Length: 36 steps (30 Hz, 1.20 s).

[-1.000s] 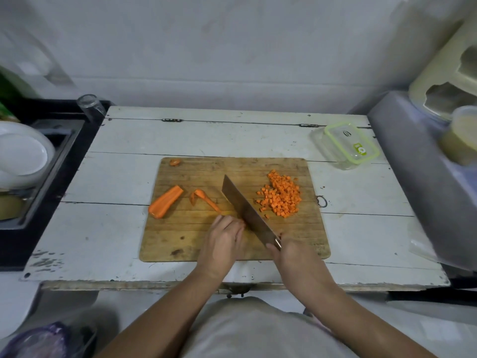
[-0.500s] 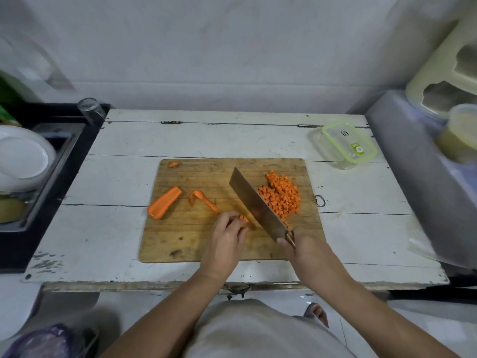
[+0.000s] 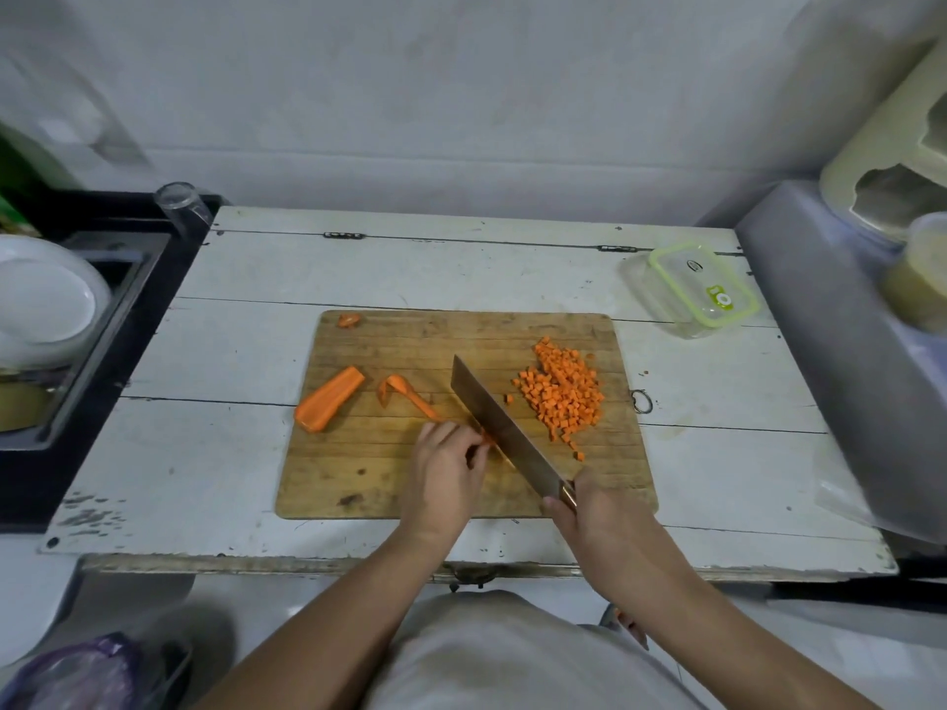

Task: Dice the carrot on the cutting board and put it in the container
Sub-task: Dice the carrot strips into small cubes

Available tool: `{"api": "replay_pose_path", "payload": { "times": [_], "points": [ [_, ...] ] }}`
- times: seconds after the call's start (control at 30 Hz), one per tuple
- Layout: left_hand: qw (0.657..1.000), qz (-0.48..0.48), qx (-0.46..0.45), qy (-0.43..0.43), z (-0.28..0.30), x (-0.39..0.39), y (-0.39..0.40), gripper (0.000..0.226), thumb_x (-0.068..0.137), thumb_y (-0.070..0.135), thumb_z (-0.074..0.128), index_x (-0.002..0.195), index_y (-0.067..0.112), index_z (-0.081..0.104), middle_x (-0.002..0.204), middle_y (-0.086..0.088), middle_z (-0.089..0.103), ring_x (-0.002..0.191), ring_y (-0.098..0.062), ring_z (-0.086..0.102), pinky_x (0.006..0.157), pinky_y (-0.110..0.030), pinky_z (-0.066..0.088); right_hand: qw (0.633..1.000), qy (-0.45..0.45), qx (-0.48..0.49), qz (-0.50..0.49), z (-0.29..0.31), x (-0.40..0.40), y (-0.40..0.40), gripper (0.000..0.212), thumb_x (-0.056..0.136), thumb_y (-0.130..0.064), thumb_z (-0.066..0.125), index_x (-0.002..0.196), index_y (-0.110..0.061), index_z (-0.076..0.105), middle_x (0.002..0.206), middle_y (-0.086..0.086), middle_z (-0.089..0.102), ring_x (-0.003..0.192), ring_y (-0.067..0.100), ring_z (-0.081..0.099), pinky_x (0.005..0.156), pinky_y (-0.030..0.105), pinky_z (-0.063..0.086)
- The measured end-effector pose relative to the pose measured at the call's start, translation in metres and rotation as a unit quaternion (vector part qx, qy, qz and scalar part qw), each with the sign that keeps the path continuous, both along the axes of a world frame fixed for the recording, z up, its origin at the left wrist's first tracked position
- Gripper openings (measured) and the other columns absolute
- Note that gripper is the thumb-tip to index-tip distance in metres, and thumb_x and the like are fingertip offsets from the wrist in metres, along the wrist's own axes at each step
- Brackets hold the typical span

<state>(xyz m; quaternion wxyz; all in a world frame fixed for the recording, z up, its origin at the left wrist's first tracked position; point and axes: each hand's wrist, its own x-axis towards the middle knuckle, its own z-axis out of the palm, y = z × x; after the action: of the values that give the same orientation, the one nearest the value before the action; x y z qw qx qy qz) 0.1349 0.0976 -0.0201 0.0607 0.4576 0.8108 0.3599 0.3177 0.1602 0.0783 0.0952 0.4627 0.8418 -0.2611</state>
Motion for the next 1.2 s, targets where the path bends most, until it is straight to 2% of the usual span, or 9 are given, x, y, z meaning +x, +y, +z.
{"api": "replay_pose_path", "payload": {
  "times": [0.13, 0.23, 0.33, 0.47, 0.63, 0.77, 0.9, 1.07, 1.2],
  "points": [
    [1.000, -0.012, 0.012, 0.019, -0.003, -0.002, 0.002, 0.013, 0.084, 0.004, 0.076, 0.080, 0.015, 0.070, 0.084, 0.004, 0.065, 0.084, -0.010, 0.043, 0.074, -0.020, 0.034, 1.000, -0.018, 0.017, 0.003, -0.004, -0.020, -0.004, 0.028, 0.104, -0.044, 0.044, 0.096, -0.018, 0.049, 0.088, 0.004, 0.064, 0.076, 0.025, 0.062, 0.058, 0.033, 0.041],
    [1.000, -0.012, 0.015, 0.015, -0.005, -0.001, 0.002, 0.014, 0.084, 0.004, 0.077, 0.079, 0.015, 0.070, 0.083, 0.004, 0.064, 0.083, -0.012, 0.045, 0.073, -0.022, 0.037, 0.999, -0.003, 0.042, -0.008, -0.011, -0.045, 0.003, 0.030, 0.105, -0.045, 0.043, 0.102, -0.016, 0.049, 0.092, 0.006, 0.067, 0.082, 0.030, 0.066, 0.061, 0.036, 0.045],
    [1.000, -0.011, 0.027, -0.003, -0.007, -0.002, 0.002, 0.009, 0.085, 0.007, 0.079, 0.083, 0.015, 0.074, 0.086, 0.004, 0.066, 0.087, -0.015, 0.051, 0.076, -0.027, 0.046, 0.998, 0.039, 0.018, -0.044, -0.013, -0.043, 0.009, 0.031, 0.104, -0.049, 0.040, 0.101, -0.018, 0.045, 0.087, 0.007, 0.068, 0.078, 0.031, 0.066, 0.065, 0.042, 0.053],
    [0.999, -0.006, 0.030, -0.014, -0.011, -0.004, 0.003, 0.005, 0.085, 0.010, 0.081, 0.085, 0.014, 0.077, 0.088, 0.003, 0.065, 0.090, -0.017, 0.055, 0.080, -0.028, 0.048, 0.995, 0.073, 0.007, -0.073, -0.007, -0.015, 0.007, 0.030, 0.103, -0.050, 0.042, 0.096, -0.022, 0.048, 0.078, -0.004, 0.060, 0.070, 0.022, 0.059, 0.062, 0.038, 0.047],
    [1.000, 0.002, 0.027, -0.007, -0.013, -0.004, 0.004, 0.008, 0.084, 0.009, 0.080, 0.081, 0.013, 0.074, 0.086, 0.002, 0.062, 0.087, -0.016, 0.052, 0.079, -0.021, 0.038, 0.998, 0.055, 0.016, -0.031, -0.006, -0.001, -0.004, 0.033, 0.102, -0.052, 0.042, 0.094, -0.020, 0.047, 0.078, -0.001, 0.060, 0.074, 0.024, 0.061, 0.062, 0.041, 0.049],
    [1.000, 0.003, 0.014, -0.005, -0.009, -0.003, 0.003, 0.010, 0.085, 0.009, 0.079, 0.080, 0.014, 0.072, 0.085, 0.002, 0.062, 0.087, -0.017, 0.052, 0.078, -0.021, 0.038, 0.999, 0.041, 0.015, -0.029, -0.007, -0.001, -0.011, 0.032, 0.103, -0.052, 0.040, 0.093, -0.022, 0.042, 0.074, -0.005, 0.053, 0.072, 0.025, 0.057, 0.053, 0.037, 0.038],
    [1.000, 0.000, 0.008, -0.008, -0.006, -0.003, 0.002, 0.013, 0.085, 0.008, 0.078, 0.079, 0.015, 0.070, 0.085, 0.004, 0.061, 0.086, -0.016, 0.052, 0.078, -0.021, 0.039, 0.999, 0.029, 0.013, -0.025, -0.005, -0.002, -0.015, 0.032, 0.103, -0.052, 0.040, 0.092, -0.023, 0.041, 0.078, -0.001, 0.057, 0.078, 0.029, 0.062, 0.058, 0.038, 0.040],
    [1.000, 0.000, 0.000, -0.011, -0.003, -0.002, 0.001, 0.014, 0.088, 0.010, 0.076, 0.077, 0.015, 0.067, 0.085, 0.005, 0.060, 0.087, -0.016, 0.050, 0.077, -0.027, 0.044, 1.000, 0.007, -0.003, -0.028, 0.003, 0.000, -0.019, 0.030, 0.103, -0.051, 0.041, 0.092, -0.023, 0.042, 0.077, -0.004, 0.053, 0.071, 0.025, 0.055, 0.057, 0.037, 0.037],
    [1.000, 0.002, 0.003, -0.007, -0.003, -0.002, 0.002, 0.016, 0.087, 0.007, 0.075, 0.076, 0.015, 0.067, 0.083, 0.004, 0.061, 0.085, -0.014, 0.046, 0.076, -0.022, 0.037, 0.999, -0.009, -0.024, -0.045, 0.004, -0.008, -0.023, 0.028, 0.104, -0.047, 0.043, 0.097, -0.020, 0.046, 0.084, 0.000, 0.060, 0.079, 0.027, 0.061, 0.063, 0.038, 0.046]
  ]
}}
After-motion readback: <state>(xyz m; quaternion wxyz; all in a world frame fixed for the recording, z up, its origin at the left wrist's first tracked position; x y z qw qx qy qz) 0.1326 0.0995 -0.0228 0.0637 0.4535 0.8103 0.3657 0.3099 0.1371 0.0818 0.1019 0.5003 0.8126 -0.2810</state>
